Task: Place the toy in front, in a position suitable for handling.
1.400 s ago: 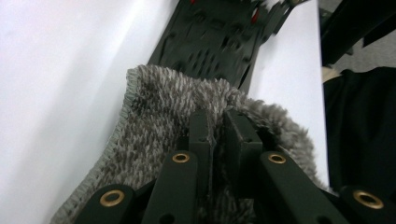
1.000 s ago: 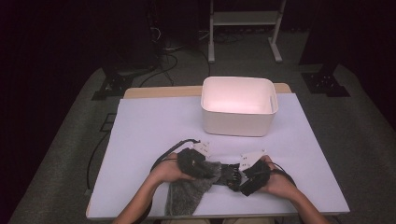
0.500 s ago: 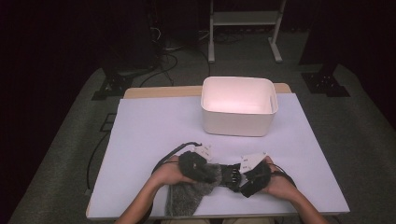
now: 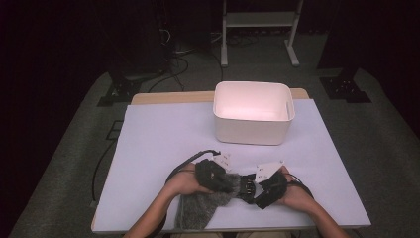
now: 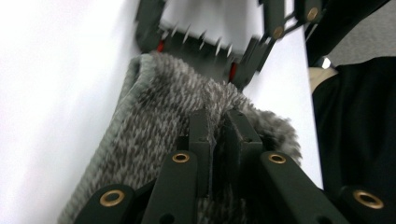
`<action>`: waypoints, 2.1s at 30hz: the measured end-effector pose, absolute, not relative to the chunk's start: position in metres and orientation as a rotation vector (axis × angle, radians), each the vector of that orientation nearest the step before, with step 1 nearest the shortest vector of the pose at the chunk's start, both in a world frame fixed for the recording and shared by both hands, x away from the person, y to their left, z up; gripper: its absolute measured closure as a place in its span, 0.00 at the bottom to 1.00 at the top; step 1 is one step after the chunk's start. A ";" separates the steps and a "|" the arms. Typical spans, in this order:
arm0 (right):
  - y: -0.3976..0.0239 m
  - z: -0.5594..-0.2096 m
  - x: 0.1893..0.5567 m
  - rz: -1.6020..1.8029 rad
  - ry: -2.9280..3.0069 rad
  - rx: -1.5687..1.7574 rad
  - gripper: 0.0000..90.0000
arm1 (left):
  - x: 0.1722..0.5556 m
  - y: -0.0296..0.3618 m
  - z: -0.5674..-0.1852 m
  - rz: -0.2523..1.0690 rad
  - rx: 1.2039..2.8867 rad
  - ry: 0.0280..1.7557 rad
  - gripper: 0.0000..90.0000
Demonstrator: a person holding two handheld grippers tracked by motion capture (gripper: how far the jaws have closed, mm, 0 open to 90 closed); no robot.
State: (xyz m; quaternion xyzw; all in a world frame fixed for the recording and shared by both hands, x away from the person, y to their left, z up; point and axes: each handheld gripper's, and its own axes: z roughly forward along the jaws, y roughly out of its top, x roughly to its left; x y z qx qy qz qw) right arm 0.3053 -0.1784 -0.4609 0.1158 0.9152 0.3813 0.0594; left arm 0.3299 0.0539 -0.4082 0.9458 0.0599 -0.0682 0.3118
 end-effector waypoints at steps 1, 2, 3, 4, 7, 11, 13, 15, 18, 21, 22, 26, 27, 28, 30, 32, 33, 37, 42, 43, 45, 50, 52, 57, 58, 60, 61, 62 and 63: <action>-0.178 -0.461 0.305 1.156 2.774 0.354 0.24 | 0.330 0.059 -0.408 -0.178 2.493 0.175 0.91; -0.179 -0.461 0.305 1.158 2.775 0.356 0.24 | 0.332 0.065 -0.409 -0.168 2.495 0.183 0.91; -0.179 -0.461 0.306 1.157 2.774 0.352 0.24 | 0.333 0.070 -0.409 -0.166 2.488 0.202 0.91; -0.179 -0.461 0.305 1.158 2.776 0.352 0.24 | 0.335 0.076 -0.409 -0.162 2.487 0.220 0.91; -0.179 -0.461 0.306 1.157 2.775 0.345 0.24 | 0.339 0.090 -0.409 -0.145 2.480 0.273 0.90; -0.179 -0.461 0.306 1.157 2.773 0.347 0.26 | 0.344 0.102 -0.412 -0.135 2.473 0.325 0.90; -0.179 -0.461 0.306 1.157 2.773 0.348 0.26 | 0.344 0.103 -0.413 -0.146 2.460 0.333 0.90; -0.179 -0.461 0.306 1.158 2.775 0.348 0.26 | 0.344 0.102 -0.414 -0.163 2.449 0.320 0.90; -0.178 -0.460 0.307 1.149 2.784 0.369 0.25 | 0.342 0.097 -0.415 -0.175 2.441 0.307 0.90; -0.176 -0.456 0.306 1.121 2.802 0.387 0.24 | 0.340 0.093 -0.416 -0.185 2.452 0.293 0.90; -0.176 -0.453 0.306 1.128 2.812 0.400 0.24 | 0.340 0.092 -0.417 -0.186 2.459 0.285 0.90; -0.179 -0.447 0.307 1.148 2.814 0.435 0.21 | 0.339 0.093 -0.417 -0.186 2.445 0.296 0.90; -0.179 -0.447 0.308 1.152 2.811 0.434 0.21 | 0.339 0.093 -0.418 -0.187 2.443 0.296 0.90; -0.179 -0.447 0.308 1.157 2.810 0.444 0.20 | 0.339 0.093 -0.418 -0.192 2.440 0.297 0.90; -0.176 -0.448 0.308 1.172 2.801 0.443 0.20 | 0.338 0.092 -0.417 -0.195 2.442 0.292 0.90; -0.170 -0.451 0.308 1.169 2.791 0.404 0.21 | 0.338 0.092 -0.417 -0.191 2.448 0.287 0.90; -0.167 -0.453 0.307 1.161 2.782 0.390 0.23 | 0.339 0.092 -0.417 -0.194 2.444 0.285 0.90; -0.167 -0.455 0.306 1.156 2.771 0.346 0.25 | 0.343 0.094 -0.415 -0.155 2.458 0.311 0.90; -0.169 -0.459 0.306 1.148 2.776 0.293 0.26 | 0.349 0.102 -0.410 -0.104 2.451 0.356 0.90; -0.170 -0.460 0.308 1.155 2.773 0.270 0.26 | 0.349 0.104 -0.408 -0.103 2.449 0.363 0.90; -0.171 -0.460 0.309 1.163 2.782 0.252 0.26 | 0.349 0.104 -0.407 -0.104 2.452 0.365 0.90; -0.171 -0.458 0.311 1.145 2.809 0.193 0.26 | 0.348 0.101 -0.405 -0.117 2.448 0.334 0.90; -0.171 -0.457 0.310 1.151 2.826 0.180 0.26 | 0.347 0.098 -0.404 -0.125 2.446 0.324 0.90; -0.173 -0.456 0.303 1.161 2.867 0.146 0.26 | 0.340 0.091 -0.402 -0.143 2.451 0.270 0.90; -0.172 -0.456 0.303 1.146 2.867 0.141 0.26 | 0.339 0.089 -0.403 -0.145 2.457 0.264 0.90; -0.172 -0.458 0.304 1.142 2.875 0.152 0.26 | 0.337 0.087 -0.405 -0.142 2.470 0.262 0.89; -0.173 -0.458 0.304 1.158 2.873 0.166 0.26 | 0.337 0.087 -0.406 -0.140 2.470 0.262 0.88; -0.173 -0.459 0.304 1.167 2.869 0.171 0.26 | 0.337 0.087 -0.406 -0.135 2.463 0.263 0.85; -0.174 -0.459 0.303 1.171 2.867 0.177 0.26 | 0.337 0.088 -0.405 -0.133 2.459 0.262 0.83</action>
